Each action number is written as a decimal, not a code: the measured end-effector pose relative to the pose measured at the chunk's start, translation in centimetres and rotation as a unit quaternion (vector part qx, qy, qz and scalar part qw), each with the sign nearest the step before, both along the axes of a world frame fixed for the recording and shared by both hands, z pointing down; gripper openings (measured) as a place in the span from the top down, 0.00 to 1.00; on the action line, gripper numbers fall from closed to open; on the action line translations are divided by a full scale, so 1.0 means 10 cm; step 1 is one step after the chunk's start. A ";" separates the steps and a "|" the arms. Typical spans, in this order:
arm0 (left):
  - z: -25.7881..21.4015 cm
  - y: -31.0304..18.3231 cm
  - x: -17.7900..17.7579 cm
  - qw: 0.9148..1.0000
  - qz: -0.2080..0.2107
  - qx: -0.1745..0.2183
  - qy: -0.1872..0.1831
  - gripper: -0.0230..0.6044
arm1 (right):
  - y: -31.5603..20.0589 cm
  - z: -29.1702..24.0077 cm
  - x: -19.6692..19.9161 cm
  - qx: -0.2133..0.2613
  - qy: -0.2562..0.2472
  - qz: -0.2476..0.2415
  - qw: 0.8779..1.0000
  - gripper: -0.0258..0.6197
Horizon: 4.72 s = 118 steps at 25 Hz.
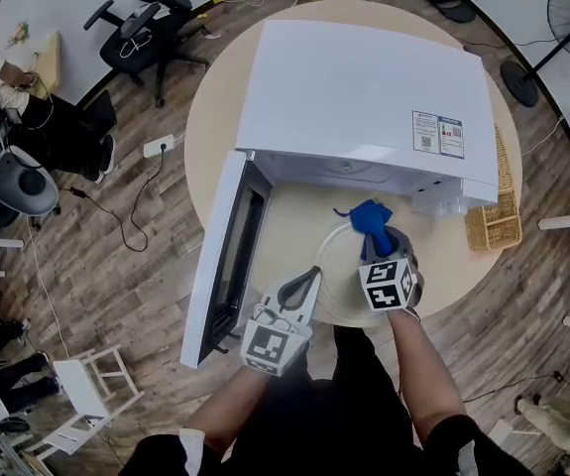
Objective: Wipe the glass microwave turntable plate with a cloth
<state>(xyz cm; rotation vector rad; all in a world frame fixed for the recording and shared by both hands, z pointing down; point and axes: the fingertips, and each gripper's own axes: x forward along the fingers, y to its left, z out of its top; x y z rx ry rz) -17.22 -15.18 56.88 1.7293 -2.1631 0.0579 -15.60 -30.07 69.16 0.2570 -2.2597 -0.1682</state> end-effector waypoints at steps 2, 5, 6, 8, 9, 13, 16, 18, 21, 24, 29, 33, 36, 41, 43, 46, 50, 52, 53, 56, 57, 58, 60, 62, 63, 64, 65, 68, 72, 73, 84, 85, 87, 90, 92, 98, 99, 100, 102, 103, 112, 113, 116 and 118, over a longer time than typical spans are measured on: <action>-0.01 -0.01 0.00 1.000 0.001 0.001 0.003 0.95 | -0.07 0.00 0.05 0.003 -0.001 0.013 1.000 0.84; -0.01 -0.03 0.01 1.000 0.006 0.001 -0.002 0.95 | -0.19 -0.01 0.15 0.014 0.001 0.031 0.999 0.84; 0.00 -0.04 0.01 1.000 0.007 0.001 -0.002 0.95 | -0.23 -0.01 0.18 0.018 0.002 0.036 0.999 0.84; 0.01 -0.06 0.01 1.000 0.009 0.000 -0.001 0.95 | -0.30 0.00 0.24 0.023 0.003 0.045 0.999 0.84; 0.02 -0.07 0.02 1.000 0.011 -0.001 -0.002 0.95 | -0.33 0.01 0.27 0.024 0.004 0.050 0.998 0.84; 0.01 -0.09 0.03 1.000 0.016 -0.001 -0.002 0.95 | -0.45 0.00 0.41 0.031 0.008 0.070 0.997 0.84; -0.04 -0.09 0.03 1.000 0.014 0.004 0.002 0.95 | -0.52 0.00 0.50 0.034 0.011 0.085 0.996 0.84; -0.05 -0.08 0.04 1.000 0.018 0.004 -0.003 0.95 | -0.55 0.00 0.57 0.033 0.011 0.096 0.995 0.84; -0.05 -0.07 0.04 1.000 0.021 0.003 -0.008 0.95 | -0.56 0.02 0.61 0.027 0.010 0.106 0.994 0.84; -0.04 -0.06 0.05 1.000 0.017 0.002 -0.003 0.95 | -0.56 -0.01 0.60 0.026 -0.001 0.108 0.994 0.84; -0.03 0.00 0.05 1.000 0.014 0.001 -0.004 0.95 | -0.45 -0.17 0.60 0.001 -0.032 0.107 0.994 0.84; -0.04 0.05 0.04 1.000 0.003 -0.002 0.006 0.95 | -0.23 -0.35 0.53 -0.017 -0.054 0.082 0.995 0.84; -0.03 0.10 0.02 1.000 -0.005 -0.001 0.005 0.95 | -0.01 -0.44 0.44 -0.029 -0.063 0.057 0.996 0.84; 0.05 0.23 0.00 1.000 -0.012 -0.008 -0.001 0.95 | 0.47 -0.39 0.25 -0.056 -0.061 0.007 0.997 0.84; 0.08 0.28 -0.01 1.000 -0.014 -0.012 -0.002 0.95 | 0.66 -0.34 0.19 -0.064 -0.057 -0.013 0.996 0.84; 0.11 0.34 -0.03 1.000 -0.020 -0.015 -0.002 0.95 | 0.89 -0.25 0.11 -0.075 -0.051 -0.033 0.995 0.84; 0.12 0.41 -0.05 0.999 -0.026 -0.018 -0.001 0.95 | 1.13 -0.13 0.06 -0.080 -0.037 -0.058 0.994 0.84; 0.11 0.44 -0.02 1.000 -0.021 -0.019 -0.004 0.95 | 1.21 -0.06 0.06 -0.076 -0.025 -0.066 0.995 0.84; 0.11 0.46 -0.01 1.000 -0.019 -0.021 -0.006 0.95 | 1.24 -0.03 0.07 -0.073 -0.019 -0.067 0.995 0.84; 0.13 0.50 -0.01 0.999 -0.021 -0.024 -0.006 0.95 | 1.25 0.01 0.06 -0.061 -0.008 -0.069 0.996 0.84; 0.13 0.51 -0.01 0.999 -0.023 -0.024 -0.006 0.95 | 1.25 0.01 0.05 -0.059 -0.006 -0.070 0.996 0.84; 0.14 0.52 -0.02 0.999 -0.024 -0.024 -0.005 0.95 | 1.25 0.01 0.05 -0.057 -0.005 -0.070 0.996 0.84; 0.13 0.51 -0.01 0.999 -0.023 -0.022 -0.004 0.95 | 1.24 0.01 0.06 -0.054 -0.003 -0.068 0.996 0.84; 0.12 0.48 0.01 1.000 -0.020 -0.020 -0.007 0.95 | 1.19 0.00 0.08 -0.050 -0.003 -0.061 0.997 0.84; 0.11 0.46 0.02 1.000 -0.017 -0.020 -0.009 0.95 | 1.15 0.01 0.10 -0.048 -0.003 -0.057 0.997 0.84; 0.10 0.44 0.03 1.000 -0.015 -0.019 -0.012 0.95 | 1.11 0.01 0.12 -0.045 -0.002 -0.053 0.998 0.84; 0.09 0.43 0.04 1.000 -0.012 -0.019 -0.013 0.95 | 1.07 0.01 0.14 -0.042 -0.002 -0.048 0.998 0.84; 0.07 0.39 0.07 1.000 -0.006 -0.017 -0.014 0.95 | 0.92 0.00 0.24 -0.035 0.001 -0.028 0.999 0.84; 0.06 0.33 0.12 1.000 0.005 -0.018 -0.017 0.95 | 0.66 0.00 0.39 -0.024 0.004 0.001 1.000 0.84; 0.06 0.30 0.14 1.000 0.008 -0.018 -0.018 0.95 | 0.60 0.00 0.43 -0.022 0.004 0.008 1.000 0.84; 0.02 0.09 0.28 0.999 0.033 -0.019 -0.033 0.95 | 0.15 0.02 0.81 0.014 0.012 0.051 0.999 0.84; 0.02 0.08 0.29 0.999 0.035 -0.018 -0.034 0.95 | 0.10 0.02 0.86 0.018 0.014 0.054 0.998 0.84; 0.02 0.06 0.31 0.999 0.038 -0.018 -0.034 0.95 | 0.01 0.02 0.96 0.025 0.018 0.063 0.998 0.84; -0.01 0.04 0.33 0.998 0.041 -0.016 -0.034 0.95 | -0.11 0.01 1.07 0.032 0.023 0.078 0.996 0.84; -0.02 0.02 0.34 0.998 0.042 -0.015 -0.034 0.95 | -0.17 0.01 1.12 0.037 0.025 0.084 0.995 0.84; -0.03 0.00 0.39 0.998 0.043 -0.014 -0.033 0.95 | -0.25 0.00 1.20 0.039 0.024 0.096 0.994 0.84; -0.03 0.01 0.40 0.998 0.043 -0.014 -0.033 0.95 | -0.25 -0.02 1.20 0.036 0.021 0.095 0.995 0.84; -0.03 0.01 0.40 0.998 0.043 -0.013 -0.033 0.95 | -0.22 -0.04 1.18 0.033 0.017 0.092 0.995 0.84; -0.05 0.04 0.37 0.998 0.041 -0.013 -0.035 0.95 | -0.12 -0.10 1.11 0.022 0.002 0.082 0.996 0.84; -0.06 0.06 0.36 0.999 0.038 -0.013 -0.036 0.95 | -0.05 -0.14 1.06 0.013 -0.008 0.076 0.997 0.84; -0.07 0.21 0.29 0.999 0.022 -0.013 -0.037 0.95 | 0.78 -0.28 0.60 -0.044 -0.048 0.003 0.998 0.84; -0.06 0.25 0.29 0.999 0.022 -0.015 -0.037 0.95 | 0.90 -0.27 0.56 -0.051 -0.048 -0.006 0.998 0.84; -0.02 0.38 0.25 0.999 0.019 -0.024 -0.038 0.95 | 1.23 -0.25 0.42 -0.073 -0.049 -0.027 0.996 0.83; -0.01 0.44 0.21 0.999 0.013 -0.025 -0.035 0.95 | 1.39 -0.22 0.36 -0.081 -0.047 -0.037 0.995 0.83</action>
